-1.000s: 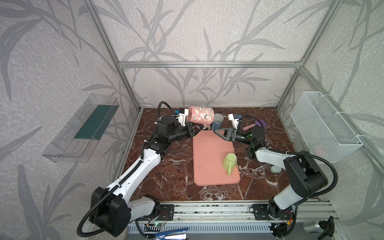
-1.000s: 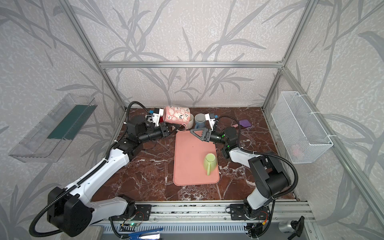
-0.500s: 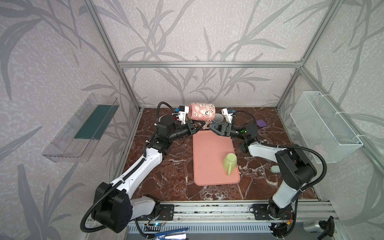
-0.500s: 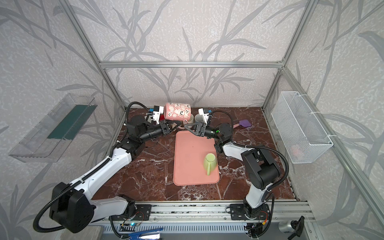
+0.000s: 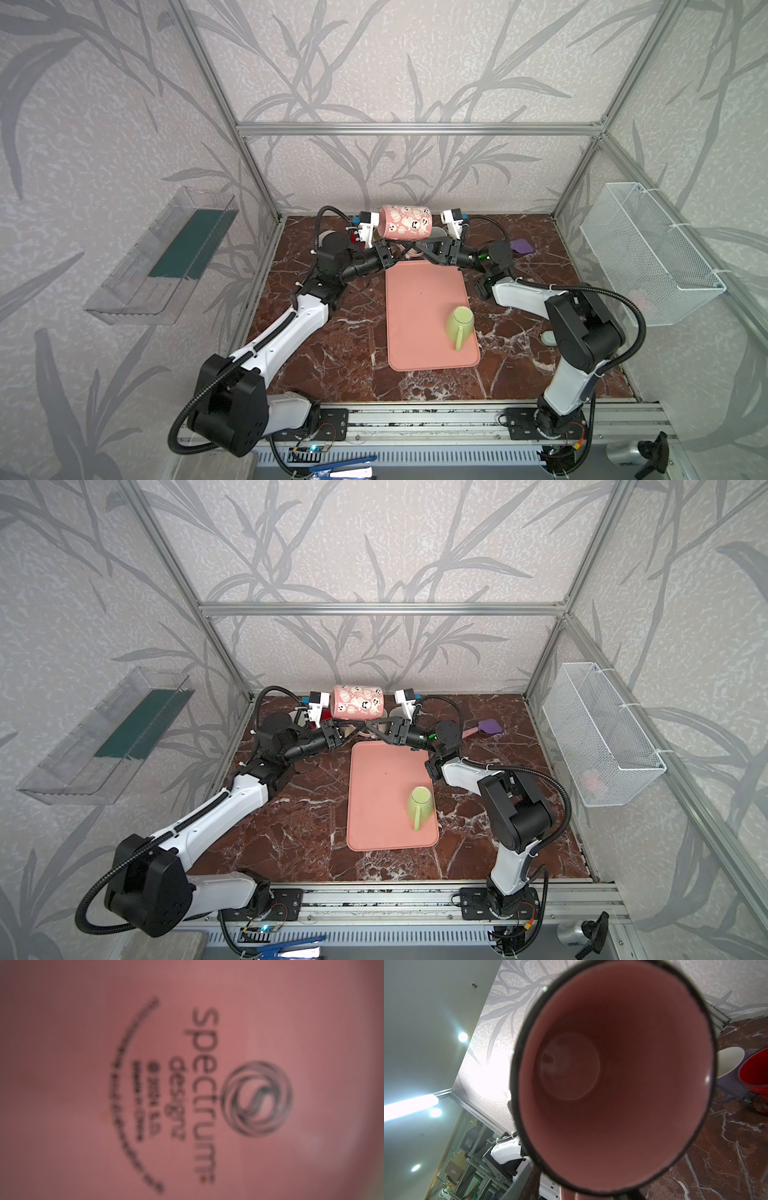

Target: Turn the mug right side up

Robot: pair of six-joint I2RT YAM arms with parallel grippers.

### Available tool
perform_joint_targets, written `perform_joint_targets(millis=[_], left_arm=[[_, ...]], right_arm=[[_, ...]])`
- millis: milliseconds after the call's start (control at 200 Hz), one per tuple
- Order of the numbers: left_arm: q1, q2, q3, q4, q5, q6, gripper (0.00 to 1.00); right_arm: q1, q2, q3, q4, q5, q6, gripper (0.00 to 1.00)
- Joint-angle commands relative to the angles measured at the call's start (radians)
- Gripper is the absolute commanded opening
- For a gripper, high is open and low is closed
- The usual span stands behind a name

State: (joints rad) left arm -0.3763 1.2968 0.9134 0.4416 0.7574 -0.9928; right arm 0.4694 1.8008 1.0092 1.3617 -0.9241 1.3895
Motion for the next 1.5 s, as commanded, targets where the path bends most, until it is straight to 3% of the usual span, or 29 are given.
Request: perform_joint_targets(millis=[0, 175, 530, 640, 735, 1105, 1495], left_arm=[[-0.003, -0.012, -0.003, 0.165, 0.026, 0.001, 0.00], [-0.007, -0.004, -0.035, 0.182, 0.022, 0.001, 0.00], [-0.049, 0.037, -0.087, 0.201, -0.013, 0.032, 0.00], [-0.059, 0.042, -0.100, 0.208, -0.023, 0.034, 0.00], [-0.066, 0.048, -0.105, 0.212, -0.023, 0.034, 0.00], [-0.077, 0.062, -0.099, 0.134, -0.046, 0.083, 0.00], [-0.084, 0.093, -0.152, 0.125, -0.094, 0.090, 0.29]], right_arm=[[-0.007, 0.005, 0.044, 0.045, 0.020, 0.010, 0.45], [-0.006, 0.012, 0.051, 0.045, 0.032, 0.014, 0.33], [-0.007, 0.009, 0.045, 0.045, 0.039, 0.014, 0.28], [-0.019, 0.000, 0.030, 0.045, 0.053, 0.010, 0.18], [-0.034, -0.014, 0.009, 0.045, 0.069, 0.005, 0.00], [-0.047, -0.058, -0.064, 0.045, 0.057, -0.025, 0.00], [-0.104, -0.130, -0.202, 0.045, 0.038, -0.037, 0.00]])
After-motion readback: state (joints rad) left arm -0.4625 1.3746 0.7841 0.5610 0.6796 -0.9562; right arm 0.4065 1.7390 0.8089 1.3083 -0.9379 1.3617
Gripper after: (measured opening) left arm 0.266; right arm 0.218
